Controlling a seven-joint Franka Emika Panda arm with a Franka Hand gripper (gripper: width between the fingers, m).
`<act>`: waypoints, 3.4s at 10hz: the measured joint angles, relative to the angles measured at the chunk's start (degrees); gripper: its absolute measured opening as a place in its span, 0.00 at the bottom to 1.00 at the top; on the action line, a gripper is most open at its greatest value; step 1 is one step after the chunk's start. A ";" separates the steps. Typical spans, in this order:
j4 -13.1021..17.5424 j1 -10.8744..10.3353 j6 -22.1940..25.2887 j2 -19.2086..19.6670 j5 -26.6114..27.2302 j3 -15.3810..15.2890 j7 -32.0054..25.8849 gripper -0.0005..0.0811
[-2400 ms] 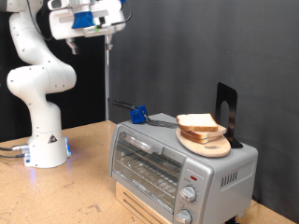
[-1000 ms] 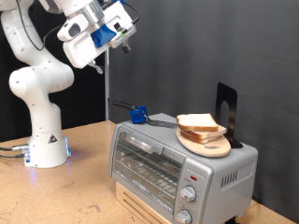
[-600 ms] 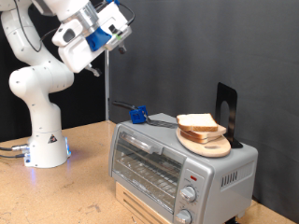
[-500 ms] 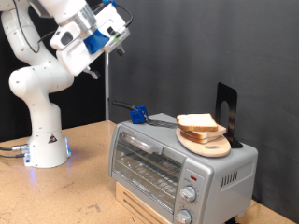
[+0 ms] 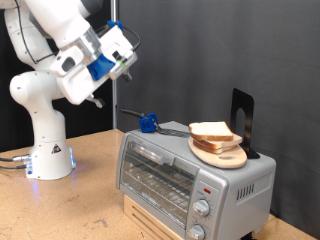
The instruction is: Make a piece of toast with the oven
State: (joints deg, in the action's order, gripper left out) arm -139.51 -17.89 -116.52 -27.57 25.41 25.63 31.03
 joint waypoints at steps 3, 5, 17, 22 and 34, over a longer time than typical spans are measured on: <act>-0.33 -0.06 -0.94 0.72 1.09 -0.01 -0.05 1.00; -3.29 -0.35 -6.41 1.00 2.84 -1.24 0.04 1.00; -10.95 -2.88 -26.95 13.80 8.50 -5.11 -5.94 1.00; -9.69 1.29 -21.56 13.88 -0.92 -2.42 -7.61 1.00; -5.93 5.48 -33.68 26.78 -14.27 -3.71 11.89 1.00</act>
State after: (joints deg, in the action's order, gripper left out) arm -145.44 -12.41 -150.19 -0.79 11.15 21.92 42.93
